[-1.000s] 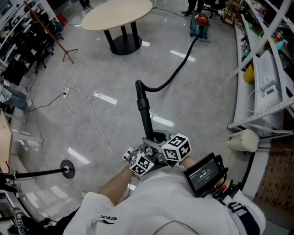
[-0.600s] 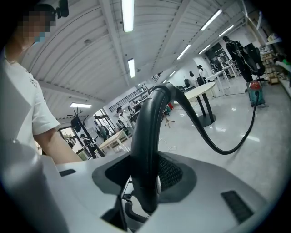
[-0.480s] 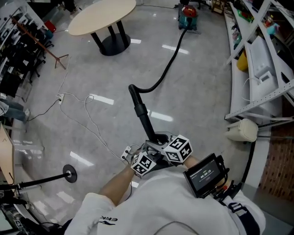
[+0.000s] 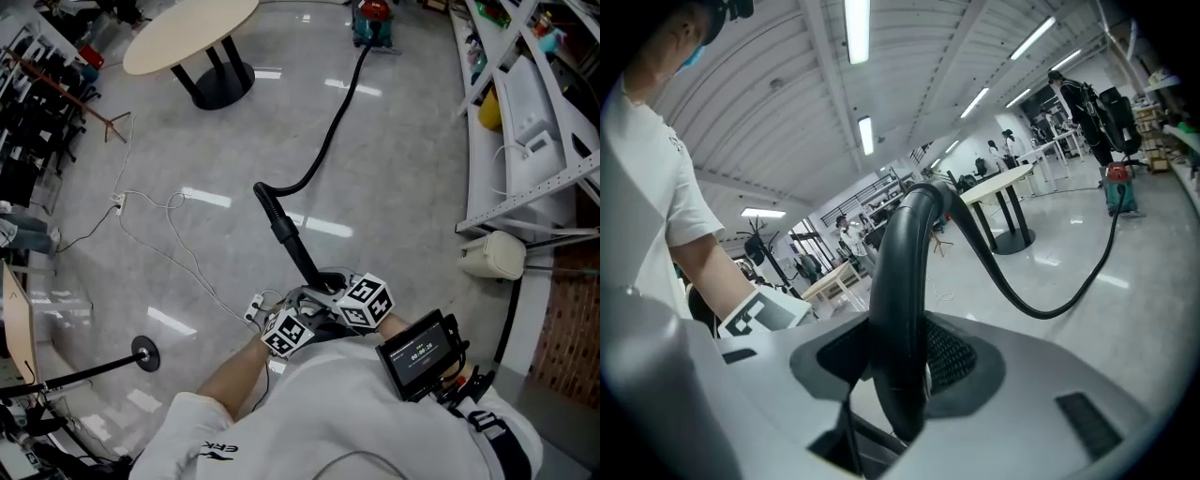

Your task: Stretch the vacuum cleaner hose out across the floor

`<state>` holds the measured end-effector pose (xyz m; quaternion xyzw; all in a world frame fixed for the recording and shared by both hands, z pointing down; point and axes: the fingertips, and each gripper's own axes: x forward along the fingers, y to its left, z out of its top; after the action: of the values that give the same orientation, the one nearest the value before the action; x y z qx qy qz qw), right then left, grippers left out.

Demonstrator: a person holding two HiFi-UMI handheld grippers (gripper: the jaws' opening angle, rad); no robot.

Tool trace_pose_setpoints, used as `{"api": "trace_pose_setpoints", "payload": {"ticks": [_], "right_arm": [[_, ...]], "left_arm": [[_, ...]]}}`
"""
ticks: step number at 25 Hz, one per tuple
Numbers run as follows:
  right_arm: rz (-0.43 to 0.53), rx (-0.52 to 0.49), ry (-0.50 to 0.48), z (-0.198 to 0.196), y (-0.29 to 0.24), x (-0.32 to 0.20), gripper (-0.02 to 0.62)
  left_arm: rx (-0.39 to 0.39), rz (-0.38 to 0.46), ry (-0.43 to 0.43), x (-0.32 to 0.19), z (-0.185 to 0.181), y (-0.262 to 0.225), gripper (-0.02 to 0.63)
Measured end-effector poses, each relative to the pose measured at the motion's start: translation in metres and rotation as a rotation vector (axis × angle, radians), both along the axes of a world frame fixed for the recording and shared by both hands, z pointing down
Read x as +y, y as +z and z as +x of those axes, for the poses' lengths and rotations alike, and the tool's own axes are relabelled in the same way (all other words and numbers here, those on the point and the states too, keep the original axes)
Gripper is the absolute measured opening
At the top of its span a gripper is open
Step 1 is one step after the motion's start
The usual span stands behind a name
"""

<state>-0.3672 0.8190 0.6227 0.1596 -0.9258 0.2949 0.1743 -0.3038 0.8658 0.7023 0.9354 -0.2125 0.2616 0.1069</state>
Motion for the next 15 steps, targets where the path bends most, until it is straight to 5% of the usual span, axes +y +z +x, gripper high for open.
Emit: {"api": "trace_pose_setpoints", "payload": {"ticks": [5, 9, 15], "right_arm": [[0.012, 0.046, 0.014, 0.053, 0.013, -0.022, 0.158], [0.037, 0.071, 0.023, 0.073, 0.015, -0.03, 0.159], [0.075, 0.029, 0.018, 0.093, -0.008, -0.05, 0.158]], "left_arm": [[0.025, 0.015, -0.024, -0.032, 0.021, -0.022, 0.179], [0.136, -0.029, -0.179, -0.066, 0.007, -0.045, 0.179], [0.258, -0.089, -0.203, -0.089, 0.018, -0.069, 0.184]]}}
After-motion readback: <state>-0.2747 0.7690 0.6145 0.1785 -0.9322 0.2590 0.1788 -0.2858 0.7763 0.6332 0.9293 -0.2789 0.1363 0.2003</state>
